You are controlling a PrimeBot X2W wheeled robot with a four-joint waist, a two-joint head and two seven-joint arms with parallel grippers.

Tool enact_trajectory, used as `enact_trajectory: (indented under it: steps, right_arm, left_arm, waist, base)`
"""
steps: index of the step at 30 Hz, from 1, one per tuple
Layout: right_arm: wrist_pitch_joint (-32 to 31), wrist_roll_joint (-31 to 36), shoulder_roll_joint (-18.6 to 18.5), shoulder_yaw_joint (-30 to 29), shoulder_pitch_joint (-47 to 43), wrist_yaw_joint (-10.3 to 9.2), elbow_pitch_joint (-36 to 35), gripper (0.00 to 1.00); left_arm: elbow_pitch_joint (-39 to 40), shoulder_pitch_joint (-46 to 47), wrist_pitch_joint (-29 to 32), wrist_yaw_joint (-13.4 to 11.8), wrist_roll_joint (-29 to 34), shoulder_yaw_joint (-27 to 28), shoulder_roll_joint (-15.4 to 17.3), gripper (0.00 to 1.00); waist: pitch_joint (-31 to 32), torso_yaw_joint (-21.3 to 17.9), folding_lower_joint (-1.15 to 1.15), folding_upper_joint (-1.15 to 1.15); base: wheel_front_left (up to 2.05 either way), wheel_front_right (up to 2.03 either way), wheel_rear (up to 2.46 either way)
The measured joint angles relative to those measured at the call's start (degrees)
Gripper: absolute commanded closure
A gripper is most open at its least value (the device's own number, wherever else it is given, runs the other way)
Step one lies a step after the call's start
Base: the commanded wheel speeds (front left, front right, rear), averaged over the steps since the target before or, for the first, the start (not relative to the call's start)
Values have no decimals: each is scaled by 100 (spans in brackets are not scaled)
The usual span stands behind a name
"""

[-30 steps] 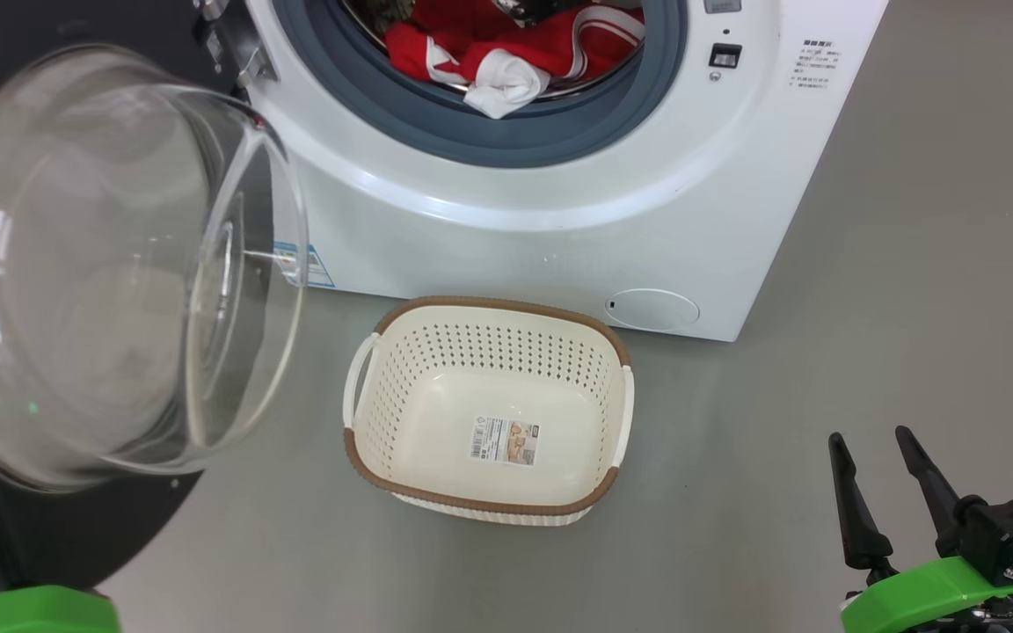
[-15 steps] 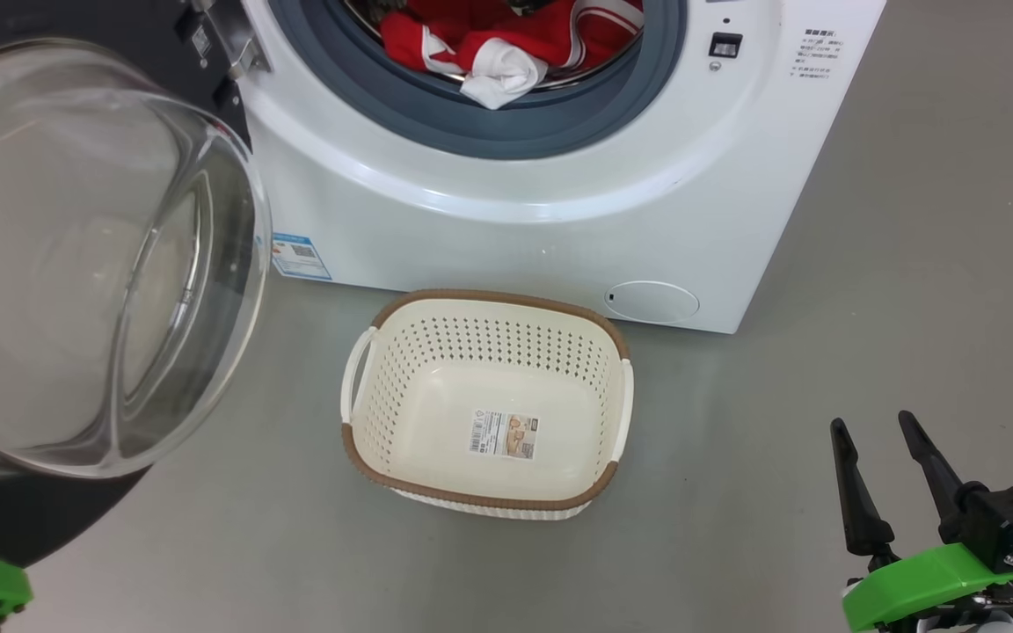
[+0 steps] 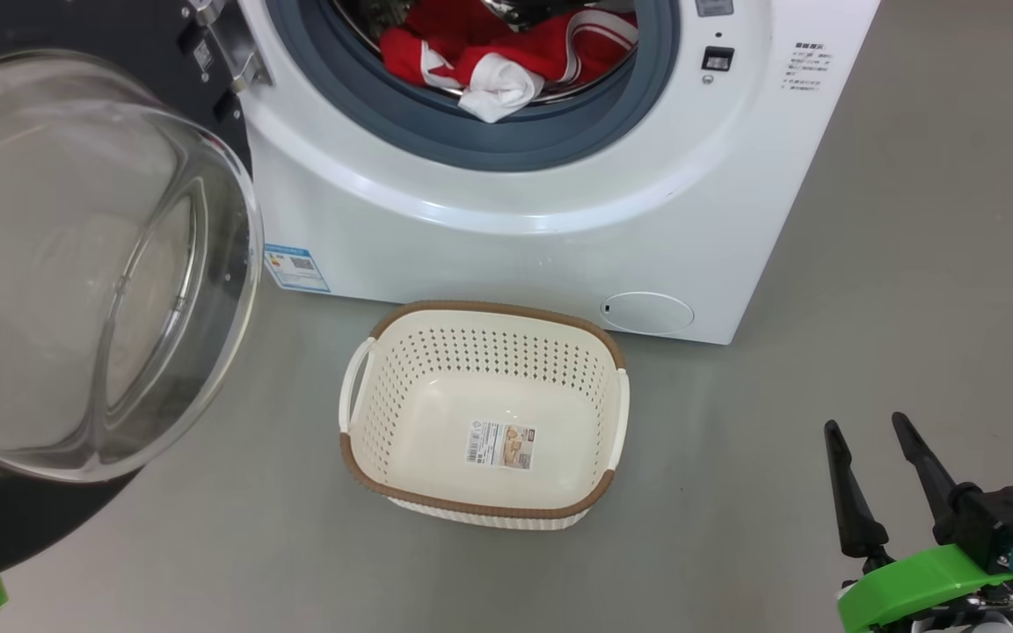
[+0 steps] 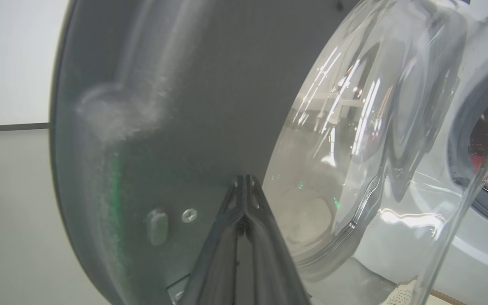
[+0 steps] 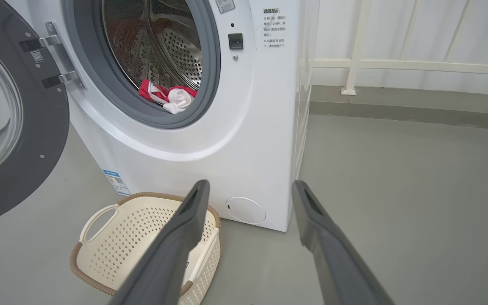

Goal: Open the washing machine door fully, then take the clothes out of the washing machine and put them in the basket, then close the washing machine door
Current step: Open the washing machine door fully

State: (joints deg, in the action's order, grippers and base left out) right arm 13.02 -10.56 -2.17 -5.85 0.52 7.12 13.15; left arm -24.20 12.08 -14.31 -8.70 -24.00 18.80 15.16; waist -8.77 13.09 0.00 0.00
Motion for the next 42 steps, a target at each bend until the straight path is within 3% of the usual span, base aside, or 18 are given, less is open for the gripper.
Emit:
enact_trajectory:
  steps: [13, 18, 25, 26, 27, 28, 29, 30, 31, 42]
  right_arm:
    - [10, -51, -2, 211, -1, 0, 149, 0]
    - [59, -60, -2, 253, -4, 0, 182, 0]
    - [60, -60, -2, 248, -25, 0, 218, 0]
    - [60, -60, -2, 250, -25, 0, 221, 0]
    - [60, -60, -2, 253, -25, 0, 224, 0]
    - [60, -60, -2, 254, -25, 0, 229, 0]
    - [60, -60, -2, 255, -25, 0, 234, 0]
    - [60, -60, -2, 255, -25, 0, 234, 0]
    - [60, -62, -2, 255, -25, 0, 237, 0]
    - [83, -142, -2, 332, -27, 0, 268, 0]
  left_arm:
    - [1218, -933, -1, 115, 500, -25, -604, 100]
    - [1830, -1474, 1, 107, 651, -323, -910, 100]
    - [2468, -1824, 132, 60, 834, -859, -1073, 100]
    - [2525, -1850, 183, 60, 836, -944, -1091, 93]
    - [2591, -1889, 221, 64, 840, -1021, -1103, 76]
    - [2652, -1923, 221, 66, 840, -1090, -1114, 54]
    - [2706, -1939, 252, 70, 839, -1154, -1118, 38]
    - [2706, -1939, 252, 70, 839, -1154, -1118, 13]
    - [2755, -1939, 293, 74, 840, -1215, -1121, 0]
    - [2884, -1907, 575, 378, 889, -1800, -1106, 0]
  waist:
    - [163, -134, 0, 0]
    - [237, -174, 0, 0]
    - [304, -206, 0, 0]
    - [313, -216, 0, 0]
    - [321, -229, 0, 0]
    - [330, -244, 0, 0]
    - [340, -260, 0, 0]
    - [340, -260, 0, 0]
    - [351, -277, 0, 0]
    - [442, -612, 0, 0]
  base:
    - [0, 0, 0]
    - [0, 0, 0]
    - [0, 0, 0]
    - [0, 0, 0]
    - [0, 0, 0]
    - [0, 0, 0]
    - [0, 0, 0]
    - [0, 0, 0]
    - [0, 0, 0]
    - [0, 0, 0]
